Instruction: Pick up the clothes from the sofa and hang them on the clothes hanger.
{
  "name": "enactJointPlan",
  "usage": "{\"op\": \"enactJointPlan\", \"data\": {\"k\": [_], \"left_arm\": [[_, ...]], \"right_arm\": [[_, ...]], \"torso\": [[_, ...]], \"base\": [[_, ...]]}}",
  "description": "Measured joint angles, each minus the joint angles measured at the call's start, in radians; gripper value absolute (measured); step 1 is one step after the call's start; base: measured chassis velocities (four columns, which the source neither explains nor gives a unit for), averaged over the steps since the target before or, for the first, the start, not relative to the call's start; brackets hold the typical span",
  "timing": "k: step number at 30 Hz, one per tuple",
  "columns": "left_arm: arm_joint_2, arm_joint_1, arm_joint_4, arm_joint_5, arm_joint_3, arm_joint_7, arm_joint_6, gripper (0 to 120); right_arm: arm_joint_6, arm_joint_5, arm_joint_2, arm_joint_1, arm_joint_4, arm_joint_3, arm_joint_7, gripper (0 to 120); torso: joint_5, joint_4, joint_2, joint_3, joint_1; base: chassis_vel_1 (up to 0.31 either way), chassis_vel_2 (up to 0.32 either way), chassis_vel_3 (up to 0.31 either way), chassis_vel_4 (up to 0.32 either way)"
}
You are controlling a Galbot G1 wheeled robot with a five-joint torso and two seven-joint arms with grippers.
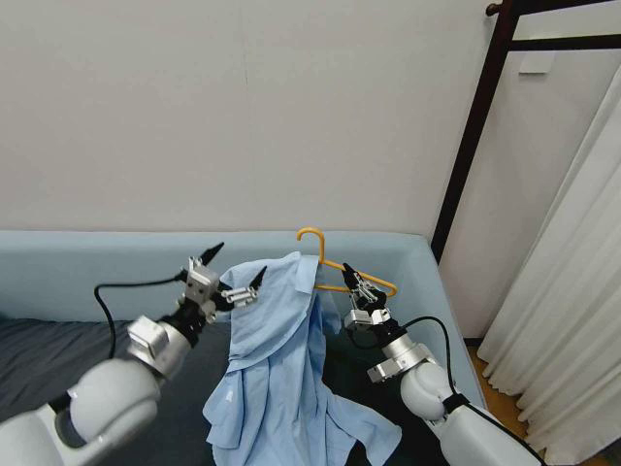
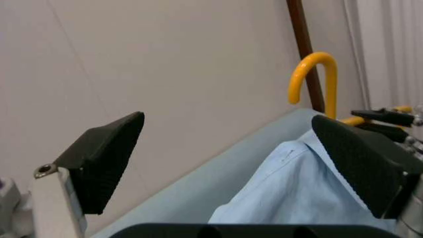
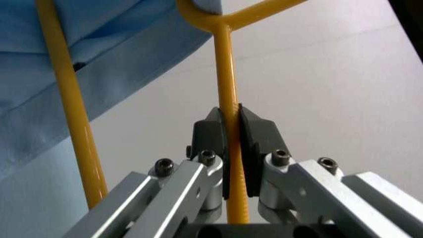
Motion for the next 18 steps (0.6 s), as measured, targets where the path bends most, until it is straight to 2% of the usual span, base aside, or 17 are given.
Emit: {"op": "enactJointPlan", "data": {"k": [2,4,8,9,12,16,18], "left_arm": [[0.032,-0.064,0.065,-0.012,0.041,0.08,-0.04,100],[0.033,-0.097,0.097,-0.004,0.069,0.114,-0.056,98],[0.035,-0.175,0.193,0.024,0.145,0.283,-0.104,81],[0.035,-0.175,0.193,0.024,0.145,0.283,-0.104,81],[0.041,-0.214,0.24,0.051,0.196,0.369,-0.129,73],[0.043,-0.242,0.259,0.055,0.234,0.412,-0.135,82],[0.042,-0.276,0.277,0.053,0.281,0.442,-0.136,86]], "right_arm": [[0.005,-0.003,0.01,0.026,-0.009,-0.025,0.001,4],[0.005,-0.005,0.011,0.03,-0.009,-0.03,0.001,4],[0.009,-0.017,0.007,0.028,-0.005,-0.03,-0.001,4],[0.009,-0.017,0.007,0.028,-0.005,-0.03,-0.001,4],[0.012,-0.023,0.003,0.027,0.001,-0.028,-0.002,4],[0.014,-0.028,0.002,0.028,0.005,-0.028,-0.004,4],[0.016,-0.031,0.003,0.028,0.007,-0.024,-0.006,4]], "torso": [[0.0009,0.0022,0.0,0.0,0.0],[-0.0001,0.0019,0.0,0.0,0.0],[0.0003,-0.0002,0.0,0.0,0.0],[0.0003,-0.0002,0.0,0.0,0.0],[0.0002,0.0003,0.0,0.0,0.0],[0.0001,0.0007,0.0,0.0,0.0],[0.0003,0.0008,0.0,0.0,0.0]], "base": [[0.0,0.0,0.0,0.0],[0.0,0.0,0.0,0.0],[0.0,0.0,0.0,0.0],[0.0,0.0,0.0,0.0],[0.0,0.0,0.0,0.0],[0.0,0.0,0.0,0.0],[0.0,0.0,0.0,0.0]]}}
